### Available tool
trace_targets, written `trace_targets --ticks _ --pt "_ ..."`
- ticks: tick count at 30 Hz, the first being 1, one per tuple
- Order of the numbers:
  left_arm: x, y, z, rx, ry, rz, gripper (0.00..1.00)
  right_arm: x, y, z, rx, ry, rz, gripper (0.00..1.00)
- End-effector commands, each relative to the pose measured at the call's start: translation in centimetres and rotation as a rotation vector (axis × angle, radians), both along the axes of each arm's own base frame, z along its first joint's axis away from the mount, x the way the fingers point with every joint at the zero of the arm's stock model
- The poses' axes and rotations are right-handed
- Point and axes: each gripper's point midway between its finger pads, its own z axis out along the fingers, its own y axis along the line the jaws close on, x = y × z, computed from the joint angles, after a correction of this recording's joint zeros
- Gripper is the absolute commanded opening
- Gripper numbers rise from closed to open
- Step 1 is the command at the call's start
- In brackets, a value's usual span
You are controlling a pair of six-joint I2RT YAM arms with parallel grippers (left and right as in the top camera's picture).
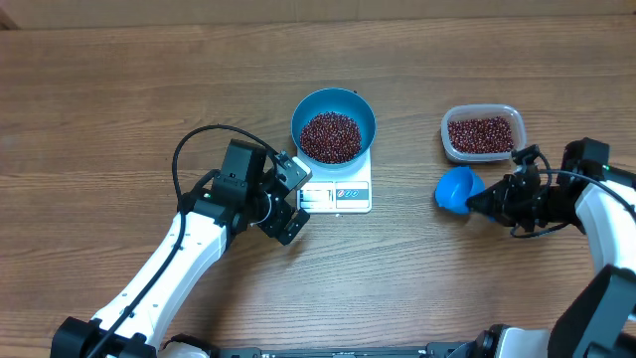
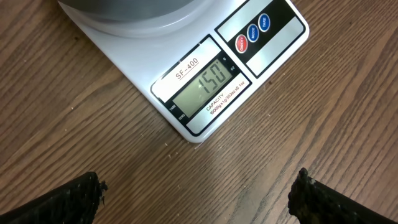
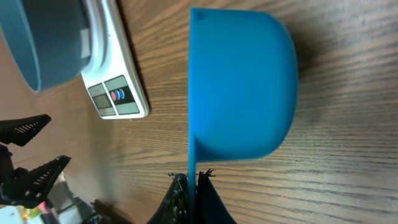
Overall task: Scoop item into bowl and weigh 150g on scale
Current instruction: 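Lower the blue scoop onto the table in front of the tub, then open the right gripper and raise it away from the scoop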
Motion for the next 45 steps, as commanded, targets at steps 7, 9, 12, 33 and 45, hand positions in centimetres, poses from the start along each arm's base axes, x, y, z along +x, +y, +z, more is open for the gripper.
trace_targets --ticks 7,9,12,33,45 --pt "-0.3 -0.3 -0.3 -0.002 0.007 -0.017 0.99 -0.7 -0.9 -1.3 -0.041 0.081 -0.038 0.12" --pt "-0.3 -0.3 -0.3 -0.002 0.007 -0.017 1.00 -0.7 -1.0 -1.4 -0.045 0.089 -0.044 0.17" --pt "-0.3 -0.3 -0.3 -0.002 0.007 -0.017 1.00 -0.6 -1.1 -1.4 -0.046 0.089 -0.050 0.23" --pt "-0.3 -0.3 -0.3 -0.002 0.007 -0.017 1.00 -2.0 -4.7 -3.6 -0.260 0.256 -0.191 0.69" --pt "-0.3 -0.3 -0.3 -0.002 0.007 -0.017 0.99 -1.0 -6.5 -2.6 -0.339 0.263 -0.261 0.77"
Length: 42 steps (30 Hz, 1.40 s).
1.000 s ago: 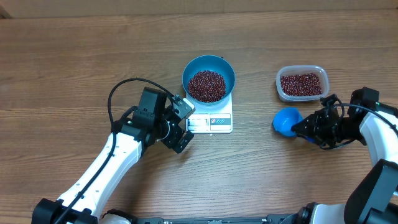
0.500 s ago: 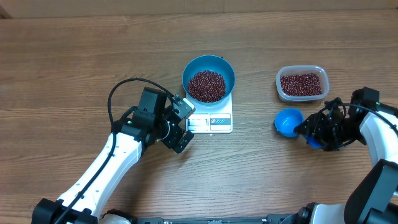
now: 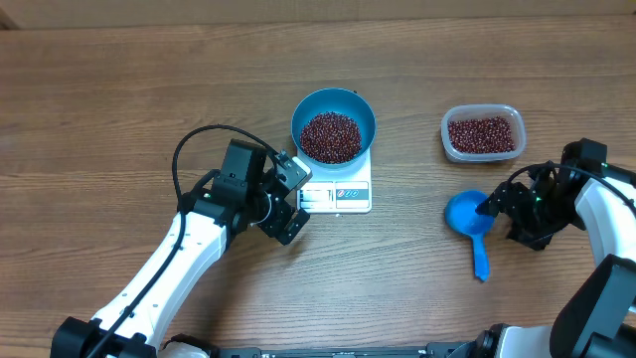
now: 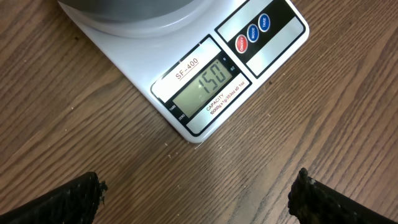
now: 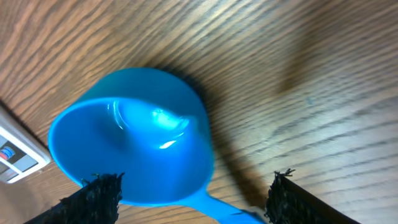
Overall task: Scoop item into bowl and weigh 150g on scale
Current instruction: 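Open the right gripper and raise it away from the scoop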
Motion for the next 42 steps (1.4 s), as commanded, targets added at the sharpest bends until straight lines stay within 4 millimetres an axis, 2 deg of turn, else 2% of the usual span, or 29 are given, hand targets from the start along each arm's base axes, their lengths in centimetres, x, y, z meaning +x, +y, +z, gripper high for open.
trace_targets --ticks 1,6,9,17,22,27,33,38,39,40,41,42 --pt "-0.3 -0.3 -0.3 -0.002 0.007 -0.017 1.00 1.4 -1.3 1.3 -0.049 -0.031 -0.027 0.77" --pt "-0.3 -0.3 -0.3 -0.002 0.007 -0.017 1.00 2.7 -1.8 3.2 -0.063 -0.065 -0.026 0.77" --pt "-0.3 -0.3 -0.3 -0.002 0.007 -0.017 1.00 3.5 -1.9 4.7 -0.072 -0.090 -0.018 0.73" --pt "-0.3 -0.3 -0.3 -0.002 0.007 -0.017 1.00 5.2 -0.9 8.5 -0.088 -0.154 0.072 0.65" --pt "-0.3 -0.3 -0.3 -0.002 0.007 -0.017 1.00 6.2 0.0 11.9 -0.109 -0.221 0.119 0.64" --pt "-0.3 -0.3 -0.3 -0.002 0.007 -0.017 0.99 6.8 1.7 16.1 -0.138 -0.329 0.172 0.64" --pt "-0.3 -0.3 -0.3 -0.002 0.007 -0.017 1.00 5.4 5.0 22.1 -0.171 -0.498 0.267 0.65" --pt "-0.3 -0.3 -0.3 -0.002 0.007 -0.017 1.00 2.5 7.5 27.0 -0.197 -0.676 0.330 0.70" --pt "-0.3 -0.3 -0.3 -0.002 0.007 -0.017 0.99 1.9 7.6 27.6 -0.202 -0.700 0.332 0.73" --pt "-0.3 -0.3 -0.3 -0.002 0.007 -0.017 1.00 1.3 7.7 28.2 -0.204 -0.723 0.323 0.90" --pt "-0.3 -0.3 -0.3 -0.002 0.007 -0.017 1.00 0.7 7.8 28.9 -0.210 -0.747 0.321 1.00" --pt "-0.3 -0.3 -0.3 -0.002 0.007 -0.017 1.00 0.1 7.8 29.4 -0.216 -0.770 0.320 1.00"
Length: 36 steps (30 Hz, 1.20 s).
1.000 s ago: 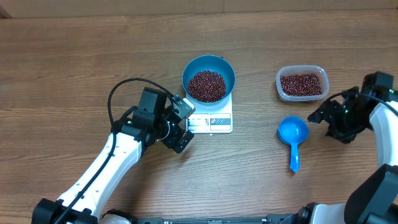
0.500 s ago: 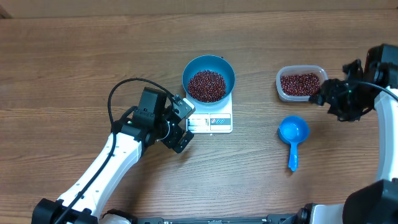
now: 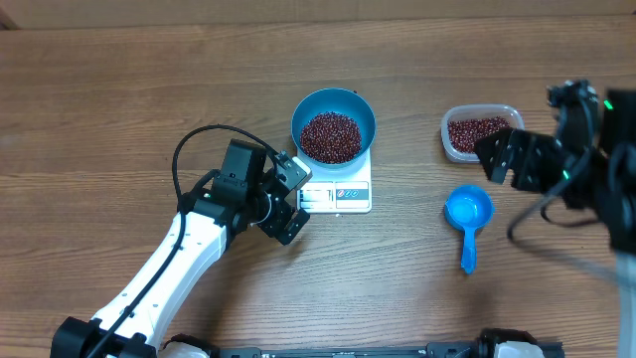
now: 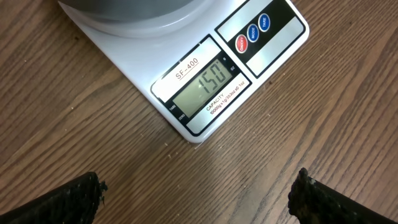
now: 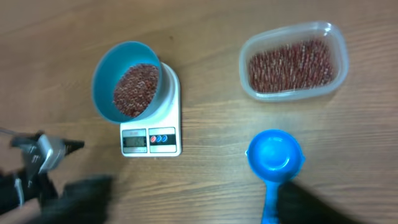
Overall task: Scoop item into bowl and weigh 150g on scale
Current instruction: 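Open the right gripper and raise it away from the scoop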
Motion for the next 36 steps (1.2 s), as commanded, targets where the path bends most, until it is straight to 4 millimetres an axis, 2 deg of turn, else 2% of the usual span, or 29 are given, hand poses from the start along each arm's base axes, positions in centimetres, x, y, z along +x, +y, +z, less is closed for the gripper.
trace_targets --ticks 1,8,25,31,36 --pt "-0.3 -0.3 -0.3 -0.002 0.007 -0.017 1.00 -1.7 0.3 2.5 -0.004 -0.092 0.004 1.00" --pt "-0.3 -0.3 -0.3 -0.002 0.007 -0.017 1.00 -3.8 0.4 4.1 -0.011 -0.170 0.004 1.00" --pt "-0.3 -0.3 -0.3 -0.002 0.007 -0.017 1.00 -3.7 0.6 4.5 -0.005 -0.189 0.011 1.00" --pt "-0.3 -0.3 -0.3 -0.002 0.007 -0.017 1.00 -2.6 -0.2 6.1 -0.074 -0.285 -0.020 1.00" --pt "-0.3 -0.3 -0.3 -0.002 0.007 -0.017 0.99 -0.8 -0.8 9.1 -0.139 -0.467 -0.060 1.00"
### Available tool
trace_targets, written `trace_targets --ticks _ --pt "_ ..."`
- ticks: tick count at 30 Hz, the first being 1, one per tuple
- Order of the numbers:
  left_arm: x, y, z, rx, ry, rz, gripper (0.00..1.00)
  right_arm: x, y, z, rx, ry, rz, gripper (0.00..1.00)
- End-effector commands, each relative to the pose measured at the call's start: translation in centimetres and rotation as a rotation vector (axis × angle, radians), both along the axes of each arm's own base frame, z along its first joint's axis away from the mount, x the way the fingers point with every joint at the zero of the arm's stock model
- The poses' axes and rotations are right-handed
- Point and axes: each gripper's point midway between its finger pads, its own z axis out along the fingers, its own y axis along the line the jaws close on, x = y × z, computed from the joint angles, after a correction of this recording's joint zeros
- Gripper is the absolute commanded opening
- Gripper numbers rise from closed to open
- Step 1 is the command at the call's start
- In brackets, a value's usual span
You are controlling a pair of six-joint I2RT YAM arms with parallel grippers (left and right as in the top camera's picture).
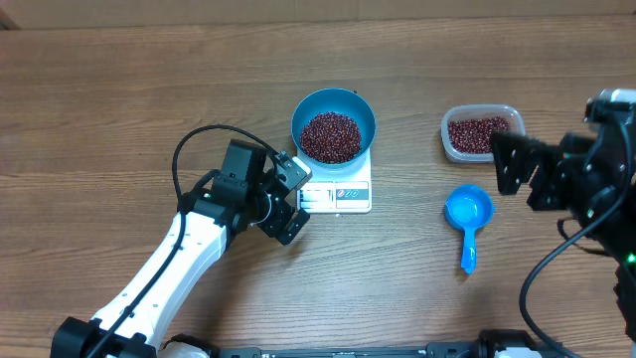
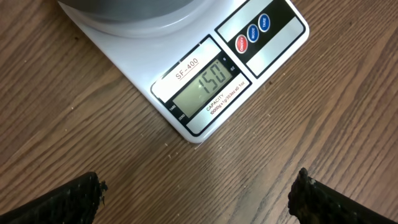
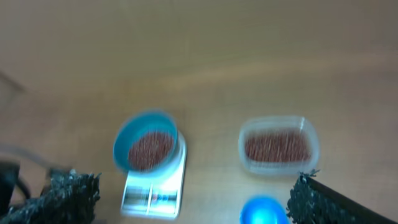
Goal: Scoop item into bowl and weigh 150g on scale
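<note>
A blue bowl (image 1: pixel 333 127) of red beans sits on the white scale (image 1: pixel 338 194), whose display (image 2: pixel 208 84) reads 150. The blue scoop (image 1: pixel 467 214) lies empty on the table, right of the scale, with its handle towards the front. My left gripper (image 1: pixel 296 199) hovers open just left of the scale's display, its fingertips (image 2: pixel 81 199) wide apart and nothing between them. My right gripper (image 1: pixel 522 171) is raised high above the scoop's right side, open and empty. Its view is blurred, with the bowl (image 3: pixel 147 149) and the scoop (image 3: pixel 261 213) far below.
A clear plastic container (image 1: pixel 482 132) of red beans stands at the back right, behind the scoop, and is also in the right wrist view as the container (image 3: pixel 278 146). The left arm's black cable loops over the table left of the scale.
The right arm has shifted a little towards the front right and its wrist camera now looks at the table from farther off. The scoop, bowl, scale and left gripper have not moved.
The right gripper was first shut on the scoop's handle, the scoop tipped on its side near the container. Then the scoop lay on the table with the gripper open beside it. After that the gripper was lifted well clear. The scale read 150 throughout.
</note>
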Motion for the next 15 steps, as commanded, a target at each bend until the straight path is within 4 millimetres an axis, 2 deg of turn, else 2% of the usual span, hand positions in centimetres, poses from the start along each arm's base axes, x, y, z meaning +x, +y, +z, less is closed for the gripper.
trace_targets --ticks 1,4,8,10,15 --pt "-0.3 -0.3 -0.3 -0.002 0.007 -0.017 1.00 0.4 -0.9 1.7 -0.048 -0.118 -0.055 1.00" --pt "-0.3 -0.3 -0.3 -0.002 0.007 -0.017 1.00 1.4 -0.9 2.5 -0.060 -0.221 -0.051 1.00" --pt "-0.3 -0.3 -0.3 -0.002 0.007 -0.017 0.99 2.2 -0.7 1.5 -0.062 -0.335 -0.045 1.00" --pt "-0.3 -0.3 -0.3 -0.002 0.007 -0.017 1.00 2.0 -0.4 0.5 -0.069 -0.368 -0.031 1.00" --pt "-0.3 -0.3 -0.3 -0.002 0.007 -0.017 1.00 0.7 0.6 -4.3 -0.071 -0.395 0.016 1.00"
